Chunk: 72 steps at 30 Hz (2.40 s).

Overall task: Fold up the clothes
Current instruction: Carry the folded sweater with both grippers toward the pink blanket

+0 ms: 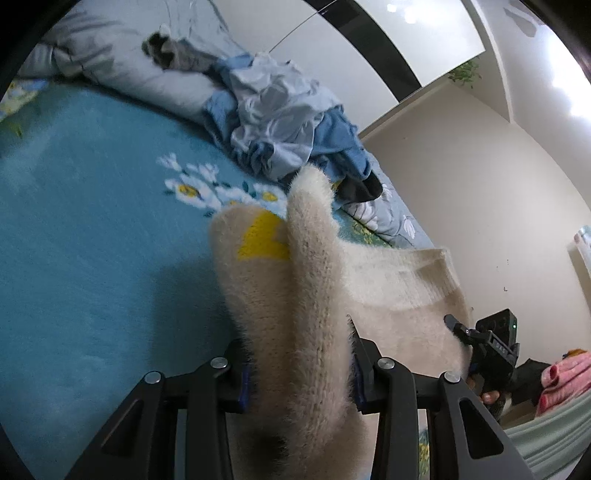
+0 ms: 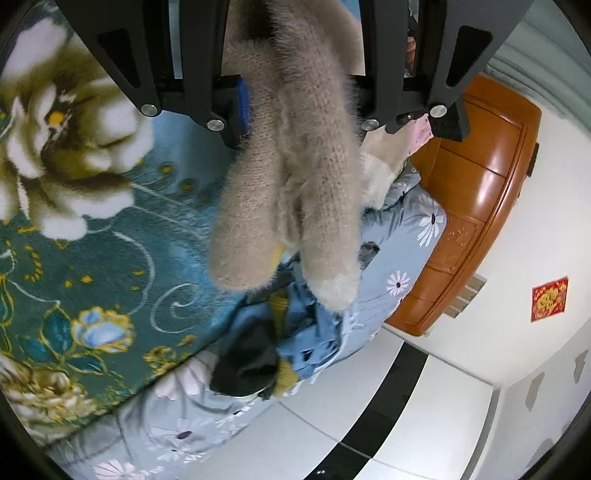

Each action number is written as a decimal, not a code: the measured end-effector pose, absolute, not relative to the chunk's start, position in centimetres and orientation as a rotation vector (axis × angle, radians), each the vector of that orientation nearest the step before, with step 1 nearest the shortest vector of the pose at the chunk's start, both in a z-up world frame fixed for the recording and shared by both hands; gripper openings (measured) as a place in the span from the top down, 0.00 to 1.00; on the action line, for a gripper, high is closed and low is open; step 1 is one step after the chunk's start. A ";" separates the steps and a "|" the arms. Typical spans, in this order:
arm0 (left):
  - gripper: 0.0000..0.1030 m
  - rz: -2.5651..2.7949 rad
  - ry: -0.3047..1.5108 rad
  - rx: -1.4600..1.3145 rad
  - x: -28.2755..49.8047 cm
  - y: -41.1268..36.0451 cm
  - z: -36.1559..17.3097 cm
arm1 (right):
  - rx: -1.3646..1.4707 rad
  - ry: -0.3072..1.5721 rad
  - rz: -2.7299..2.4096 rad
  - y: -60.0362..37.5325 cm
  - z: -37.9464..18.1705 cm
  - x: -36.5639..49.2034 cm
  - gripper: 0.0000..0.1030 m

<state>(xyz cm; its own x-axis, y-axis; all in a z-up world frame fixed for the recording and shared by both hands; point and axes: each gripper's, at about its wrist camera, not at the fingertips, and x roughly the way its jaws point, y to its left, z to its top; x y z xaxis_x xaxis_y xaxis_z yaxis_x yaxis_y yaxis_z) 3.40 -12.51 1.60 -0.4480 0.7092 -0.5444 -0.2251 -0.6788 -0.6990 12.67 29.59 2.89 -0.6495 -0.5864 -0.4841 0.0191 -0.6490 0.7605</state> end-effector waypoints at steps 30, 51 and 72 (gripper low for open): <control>0.60 2.701 -0.622 -1.131 5.3 -54.0 11.0 | 1.036 -0.768 -1.925 -13.4 7.1 -2.7 0.65; 0.55 2.780 -0.625 -1.223 5.3 -66.3 5.2 | 1.163 -0.822 -1.788 -25.4 -2.6 -3.6 0.65; 0.30 2.944 -0.666 -1.251 7.7 -66.9 6.0 | 1.260 -0.773 -1.812 -22.9 -1.8 -4.2 0.57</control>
